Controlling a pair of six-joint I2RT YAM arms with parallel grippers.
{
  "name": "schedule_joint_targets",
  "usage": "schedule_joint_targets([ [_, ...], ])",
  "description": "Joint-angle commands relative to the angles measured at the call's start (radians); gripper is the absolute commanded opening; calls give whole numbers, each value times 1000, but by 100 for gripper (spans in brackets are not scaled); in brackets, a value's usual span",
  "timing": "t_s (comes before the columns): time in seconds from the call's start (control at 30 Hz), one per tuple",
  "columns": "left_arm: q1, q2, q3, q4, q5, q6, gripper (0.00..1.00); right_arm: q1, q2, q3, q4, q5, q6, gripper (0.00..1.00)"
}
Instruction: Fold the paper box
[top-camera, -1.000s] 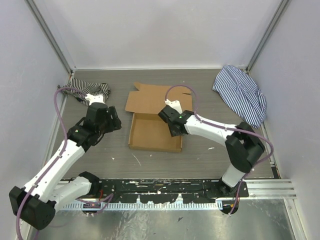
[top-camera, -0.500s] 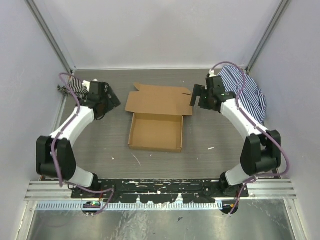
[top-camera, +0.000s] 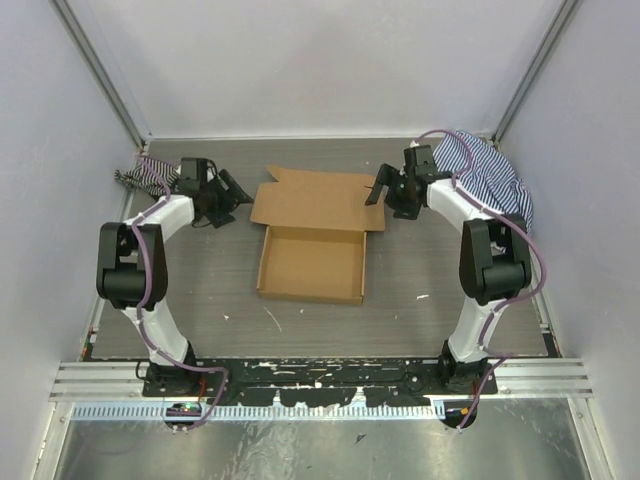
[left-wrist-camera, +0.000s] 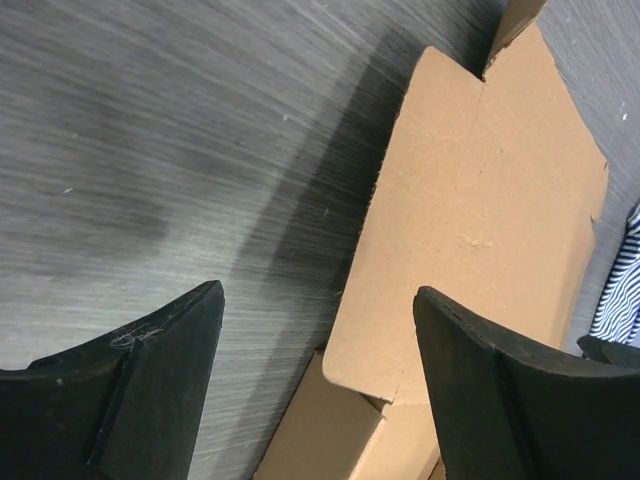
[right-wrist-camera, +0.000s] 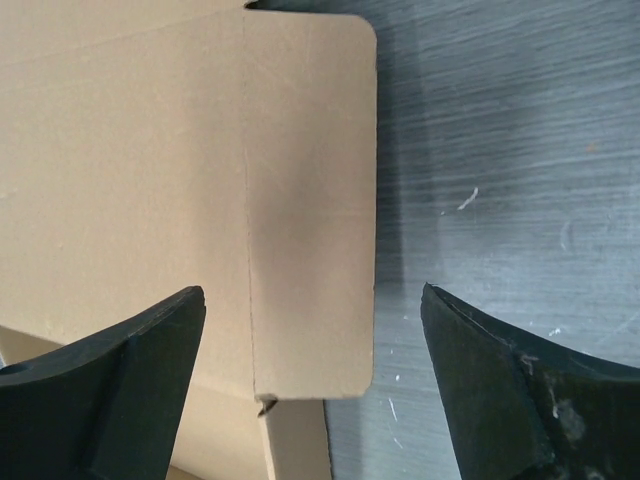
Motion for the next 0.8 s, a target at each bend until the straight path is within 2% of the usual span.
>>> schedule_joint_targets([
  [0.0, -8, 52, 64, 26, 70, 14, 83, -6, 50, 72, 9, 6, 25, 92],
  [0.37, -86, 134, 171, -85, -12, 87, 77, -6, 103, 63, 22, -46, 17, 82],
  [0.7, -89, 174, 178, -69, -4, 89, 74, -6, 139, 77, 59, -147, 20, 55],
  [0.77, -88, 175, 178, -63, 3, 87, 72, -6, 141, 76, 64, -153, 22, 48],
])
